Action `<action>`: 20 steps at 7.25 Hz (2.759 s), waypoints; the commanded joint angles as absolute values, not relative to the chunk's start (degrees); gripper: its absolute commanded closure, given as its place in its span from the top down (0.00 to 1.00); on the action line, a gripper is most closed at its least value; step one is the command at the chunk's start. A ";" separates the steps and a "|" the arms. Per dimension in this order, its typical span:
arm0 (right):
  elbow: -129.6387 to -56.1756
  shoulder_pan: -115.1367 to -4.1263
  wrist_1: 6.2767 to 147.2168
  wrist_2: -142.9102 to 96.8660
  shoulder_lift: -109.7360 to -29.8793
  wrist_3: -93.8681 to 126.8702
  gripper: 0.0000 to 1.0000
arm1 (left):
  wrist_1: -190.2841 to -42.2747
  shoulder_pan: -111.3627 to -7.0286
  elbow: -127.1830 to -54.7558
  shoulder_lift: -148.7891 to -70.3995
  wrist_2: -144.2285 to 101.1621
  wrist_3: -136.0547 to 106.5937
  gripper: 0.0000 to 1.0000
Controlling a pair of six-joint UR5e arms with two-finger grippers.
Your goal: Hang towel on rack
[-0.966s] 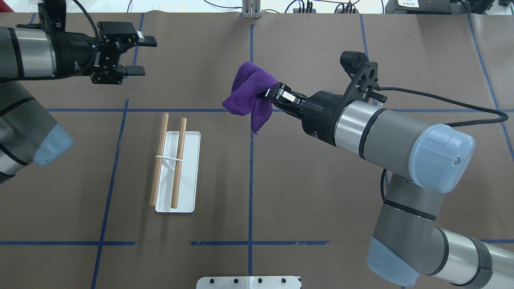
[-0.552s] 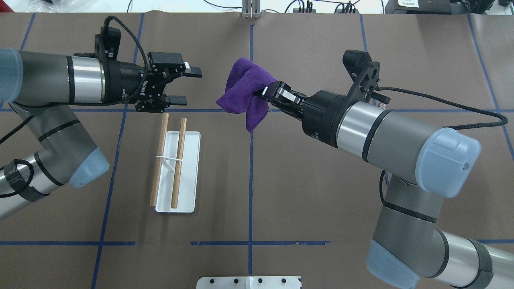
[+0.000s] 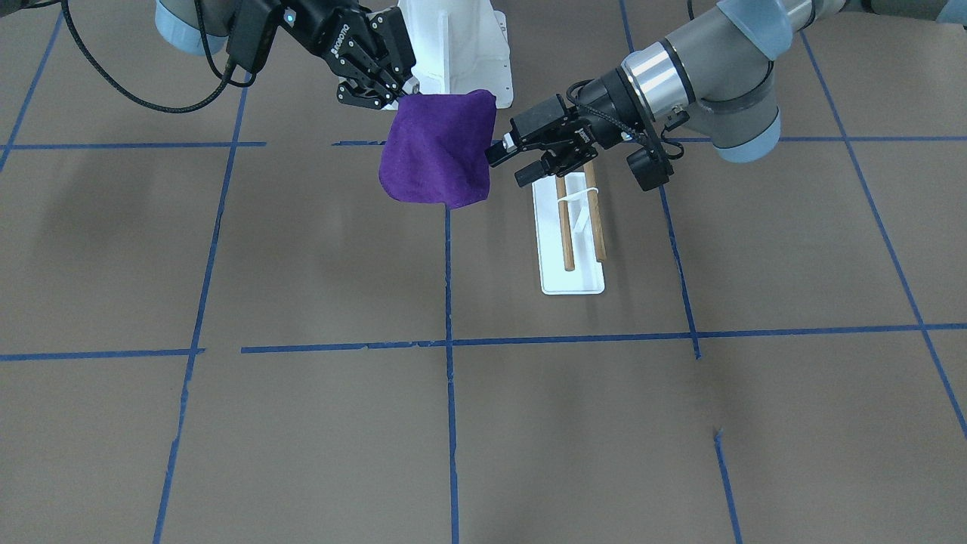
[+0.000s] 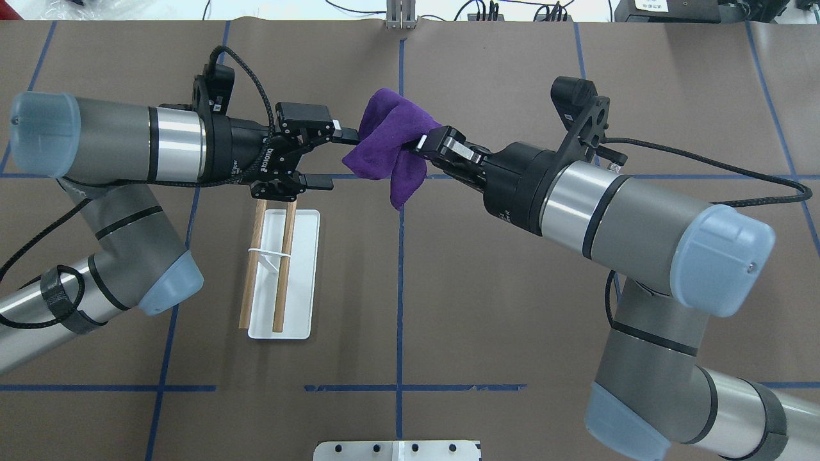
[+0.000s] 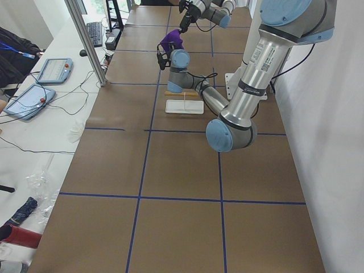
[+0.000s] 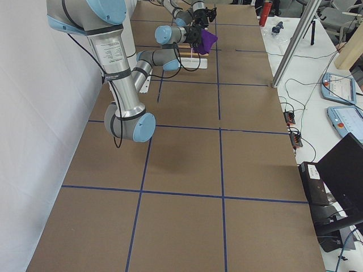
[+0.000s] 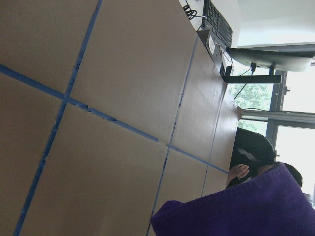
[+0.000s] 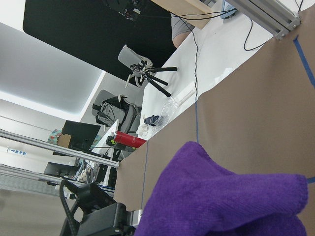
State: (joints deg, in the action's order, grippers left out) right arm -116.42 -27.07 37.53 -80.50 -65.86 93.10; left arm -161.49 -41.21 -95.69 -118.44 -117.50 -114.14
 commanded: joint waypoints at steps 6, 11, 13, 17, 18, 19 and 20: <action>-117.60 -25.23 37.44 -80.60 -65.04 93.16 0.00 | -161.63 -40.96 -95.27 -120.67 -117.60 -114.35 0.96; -117.69 -24.79 37.44 -80.60 -65.04 93.08 0.00 | -161.63 -41.04 -95.62 -121.29 -117.69 -114.26 0.88; -117.42 -24.00 37.70 -80.51 -65.39 92.47 0.00 | -161.54 -41.13 -95.62 -122.08 -117.69 -114.35 0.88; -117.68 -23.64 37.88 -80.51 -65.74 91.05 0.00 | -161.54 -41.04 -95.54 -122.34 -117.69 -114.35 0.88; -117.69 -23.64 37.88 -80.51 -66.00 90.53 0.00 | -161.54 -41.04 -95.36 -122.69 -117.60 -114.35 0.88; -117.77 -23.56 37.97 -80.51 -65.92 88.18 0.00 | -160.24 -41.04 -95.19 -123.65 -117.60 -114.35 0.88; -117.69 -23.12 38.06 -80.51 -65.83 87.37 0.00 | -159.18 -41.04 -95.10 -124.36 -117.60 -114.35 0.88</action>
State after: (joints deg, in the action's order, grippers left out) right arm -117.71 -23.45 37.96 -80.51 -65.89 88.77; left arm -160.35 -41.05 -95.24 -123.51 -117.61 -114.35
